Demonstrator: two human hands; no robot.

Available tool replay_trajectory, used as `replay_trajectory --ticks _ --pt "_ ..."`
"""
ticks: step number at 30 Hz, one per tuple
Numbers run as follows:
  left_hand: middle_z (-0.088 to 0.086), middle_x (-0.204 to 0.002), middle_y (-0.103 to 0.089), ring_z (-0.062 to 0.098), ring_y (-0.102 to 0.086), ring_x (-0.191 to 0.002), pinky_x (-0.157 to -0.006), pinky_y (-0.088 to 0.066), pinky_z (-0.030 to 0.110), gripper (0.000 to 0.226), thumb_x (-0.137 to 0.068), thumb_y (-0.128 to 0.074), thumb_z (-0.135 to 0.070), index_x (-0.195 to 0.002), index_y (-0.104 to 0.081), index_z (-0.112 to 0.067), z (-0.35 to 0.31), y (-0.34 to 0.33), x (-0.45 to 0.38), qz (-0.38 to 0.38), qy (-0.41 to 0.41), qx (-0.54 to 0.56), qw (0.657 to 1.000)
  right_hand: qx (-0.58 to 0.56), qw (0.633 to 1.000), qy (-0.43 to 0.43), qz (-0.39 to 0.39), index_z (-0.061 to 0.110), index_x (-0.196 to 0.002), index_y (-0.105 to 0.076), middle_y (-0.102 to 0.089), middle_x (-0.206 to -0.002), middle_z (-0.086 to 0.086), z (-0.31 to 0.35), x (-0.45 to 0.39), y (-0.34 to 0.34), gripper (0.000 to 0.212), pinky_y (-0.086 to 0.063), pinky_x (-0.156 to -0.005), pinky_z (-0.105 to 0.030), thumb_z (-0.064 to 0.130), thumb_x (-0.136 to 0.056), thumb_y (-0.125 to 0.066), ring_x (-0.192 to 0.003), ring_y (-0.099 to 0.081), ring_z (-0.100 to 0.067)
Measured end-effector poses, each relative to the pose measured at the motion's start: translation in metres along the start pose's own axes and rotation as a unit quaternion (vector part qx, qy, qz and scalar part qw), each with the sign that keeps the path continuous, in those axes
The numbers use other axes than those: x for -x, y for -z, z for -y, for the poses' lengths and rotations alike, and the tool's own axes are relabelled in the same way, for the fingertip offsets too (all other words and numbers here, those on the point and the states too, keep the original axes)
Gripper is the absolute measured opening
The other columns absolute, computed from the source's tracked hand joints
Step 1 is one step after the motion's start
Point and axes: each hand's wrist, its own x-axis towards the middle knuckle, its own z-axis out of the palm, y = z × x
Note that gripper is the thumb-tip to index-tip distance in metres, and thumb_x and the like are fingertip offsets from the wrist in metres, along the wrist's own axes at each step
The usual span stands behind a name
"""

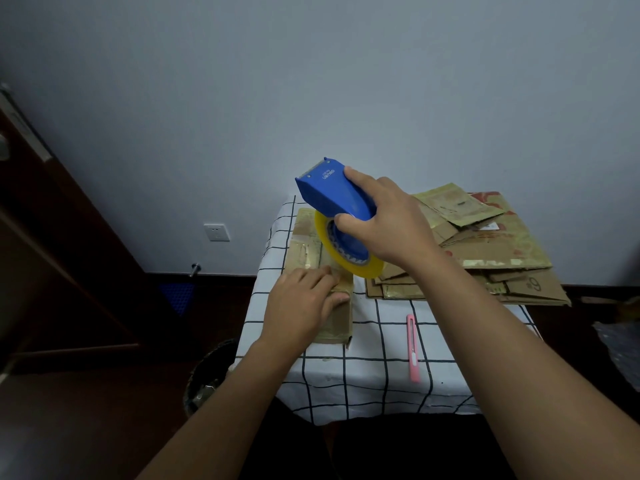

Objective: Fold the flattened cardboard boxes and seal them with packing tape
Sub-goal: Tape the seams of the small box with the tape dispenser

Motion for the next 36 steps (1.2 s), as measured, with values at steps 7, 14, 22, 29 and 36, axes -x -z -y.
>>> replay_trajectory --ticks 7,14,22,29,36 --pt "-0.004 -0.107 -0.072 0.019 -0.065 -0.094 -0.074 -0.049 0.033 0.042 -0.091 -0.049 -0.053 -0.107 -0.071 -0.021 -0.002 0.001 0.002 0.026 0.013 0.0 1.0 0.014 1.0 0.008 0.006 0.039 -0.151 -0.031 -0.049 -0.119 0.005 0.002 0.0 -0.002 0.071 -0.049 -0.083 -0.035 0.05 -0.086 -0.06 -0.1 -0.049 -0.014" --pt "-0.002 -0.117 -0.07 0.022 -0.066 -0.103 -0.082 -0.05 0.035 0.038 -0.085 -0.072 -0.042 -0.114 -0.069 -0.017 0.007 0.01 0.002 0.057 0.027 0.041 0.997 0.008 1.0 0.008 0.008 0.039 -0.15 -0.032 -0.049 -0.118 0.006 0.004 -0.001 -0.003 0.071 -0.049 -0.081 -0.034 0.049 -0.086 -0.061 -0.101 -0.05 -0.014" --pt "-0.007 -0.13 -0.061 0.015 -0.049 -0.122 -0.104 -0.036 0.036 0.054 -0.089 -0.045 -0.064 -0.121 -0.067 -0.027 0.025 0.011 0.015 0.009 0.109 0.118 0.987 0.021 1.0 0.013 0.013 0.04 -0.15 -0.033 -0.048 -0.115 0.007 0.006 -0.002 -0.003 0.071 -0.047 -0.08 -0.033 0.049 -0.085 -0.061 -0.099 -0.049 -0.013" --pt "-0.005 -0.114 -0.068 0.015 -0.05 -0.109 -0.081 -0.045 0.027 0.048 -0.086 -0.051 -0.057 -0.108 -0.073 -0.02 0.033 0.003 0.017 -0.02 0.07 0.101 0.992 0.04 0.999 0.019 0.018 0.04 -0.149 -0.033 -0.049 -0.115 0.006 0.009 -0.003 -0.006 0.07 -0.049 -0.081 -0.036 0.05 -0.086 -0.061 -0.099 -0.051 -0.016" --pt "-0.006 -0.118 -0.066 0.008 -0.043 -0.113 -0.081 -0.041 0.024 0.04 -0.083 -0.067 -0.049 -0.111 -0.071 -0.02 0.031 0.004 0.019 -0.021 0.1 0.132 0.986 0.044 0.999 0.026 0.016 0.04 -0.149 -0.033 -0.047 -0.112 0.008 0.011 -0.003 -0.008 0.07 -0.048 -0.079 -0.033 0.05 -0.086 -0.061 -0.098 -0.05 -0.014"
